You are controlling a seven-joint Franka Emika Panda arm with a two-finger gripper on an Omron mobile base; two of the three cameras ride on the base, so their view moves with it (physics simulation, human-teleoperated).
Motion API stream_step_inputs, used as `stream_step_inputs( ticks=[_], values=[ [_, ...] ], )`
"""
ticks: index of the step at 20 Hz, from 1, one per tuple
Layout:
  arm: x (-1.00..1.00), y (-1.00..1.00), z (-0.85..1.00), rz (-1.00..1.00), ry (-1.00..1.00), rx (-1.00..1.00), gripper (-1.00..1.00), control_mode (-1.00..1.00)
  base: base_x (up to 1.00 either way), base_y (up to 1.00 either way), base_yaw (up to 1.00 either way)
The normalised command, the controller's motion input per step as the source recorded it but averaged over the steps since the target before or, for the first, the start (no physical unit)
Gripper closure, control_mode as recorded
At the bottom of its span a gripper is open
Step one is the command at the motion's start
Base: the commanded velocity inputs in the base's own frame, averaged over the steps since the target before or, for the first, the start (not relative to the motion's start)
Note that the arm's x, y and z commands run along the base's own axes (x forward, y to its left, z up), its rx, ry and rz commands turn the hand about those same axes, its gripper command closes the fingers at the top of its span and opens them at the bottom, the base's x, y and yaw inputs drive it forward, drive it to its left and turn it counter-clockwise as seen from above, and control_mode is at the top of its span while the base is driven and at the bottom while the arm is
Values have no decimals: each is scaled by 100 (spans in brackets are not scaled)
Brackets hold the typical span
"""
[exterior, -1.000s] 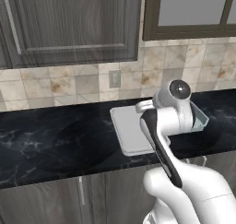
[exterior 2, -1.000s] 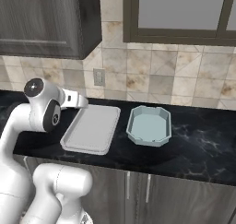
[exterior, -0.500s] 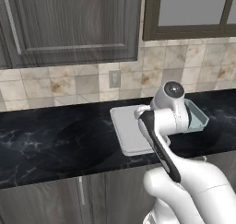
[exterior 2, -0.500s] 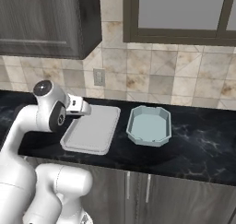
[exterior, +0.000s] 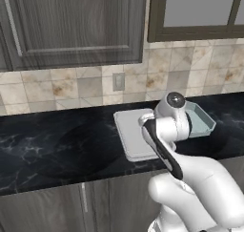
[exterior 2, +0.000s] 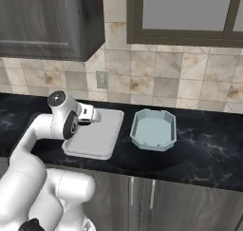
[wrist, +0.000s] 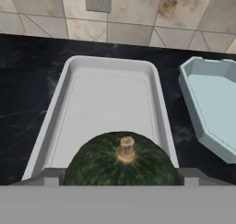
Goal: Place one squash and one chicken drumstick in each tupperware on the nearby counter, to pack two identical lunches.
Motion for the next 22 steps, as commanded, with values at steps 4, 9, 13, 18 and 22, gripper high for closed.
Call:
stream_step_inputs(
  ticks=[4,9,13,18,22],
  values=[
    [58,0,-41,0,0,0,100,-100,0,0,0],
    [58,0,-34,0,0,0,100,-100,0,0,0],
    [56,0,-28,0,0,0,100,-100,0,0,0],
    [52,0,-28,0,1,0,100,-100,0,0,0],
    [44,0,-32,0,2,0,100,-100,0,0,0]
  ],
)
